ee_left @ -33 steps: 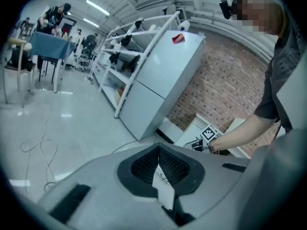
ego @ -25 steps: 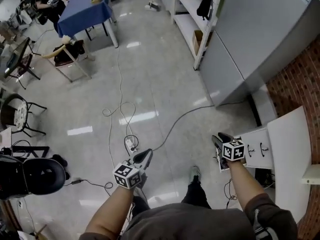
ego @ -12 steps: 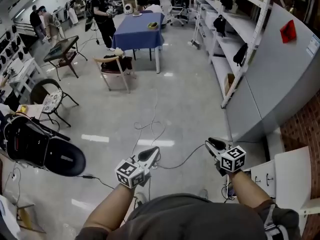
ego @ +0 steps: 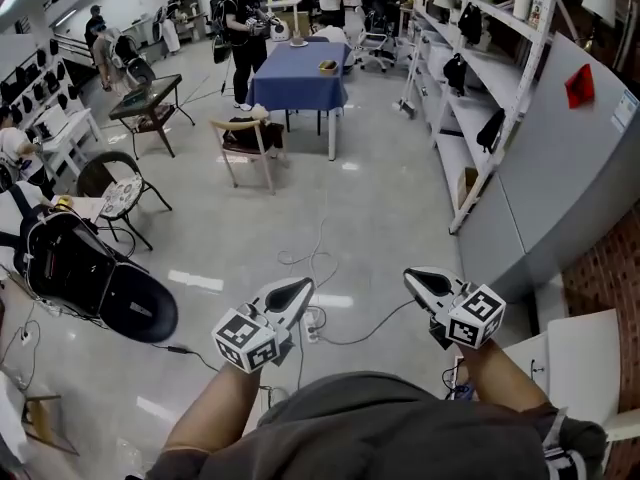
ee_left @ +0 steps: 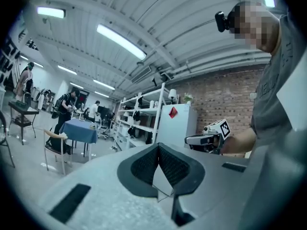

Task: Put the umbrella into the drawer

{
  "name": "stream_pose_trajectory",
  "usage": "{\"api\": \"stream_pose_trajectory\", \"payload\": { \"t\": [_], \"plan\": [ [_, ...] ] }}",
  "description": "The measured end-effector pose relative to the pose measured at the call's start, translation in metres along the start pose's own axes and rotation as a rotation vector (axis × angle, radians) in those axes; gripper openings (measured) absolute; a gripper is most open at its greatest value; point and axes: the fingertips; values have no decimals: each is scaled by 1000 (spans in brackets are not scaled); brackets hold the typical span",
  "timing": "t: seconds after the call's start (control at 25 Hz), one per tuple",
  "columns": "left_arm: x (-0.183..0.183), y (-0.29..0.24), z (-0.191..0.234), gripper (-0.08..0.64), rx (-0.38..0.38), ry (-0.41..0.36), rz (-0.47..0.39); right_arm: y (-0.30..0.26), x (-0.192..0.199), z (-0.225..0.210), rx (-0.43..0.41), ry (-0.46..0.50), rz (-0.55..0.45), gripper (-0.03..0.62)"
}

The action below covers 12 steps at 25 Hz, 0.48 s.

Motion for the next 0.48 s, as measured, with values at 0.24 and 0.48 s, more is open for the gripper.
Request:
{"api": "stream_pose_trajectory", "payload": {
  "t": [0.24,0.48],
  "plan": [
    [-8,12,-10,0,28,-1,-19,6,-11,19,-7,20,-30,-8],
    [-3,13,-16,0,35,10,-19,12,-5,21,-1,35,-27,-8]
  ]
}}
Point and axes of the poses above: the fingertips, and each gripper's own axes: y backward along the fingers, z to its left, x out of its underside, and after that the axes turned 6 degrees about -z, right-handed
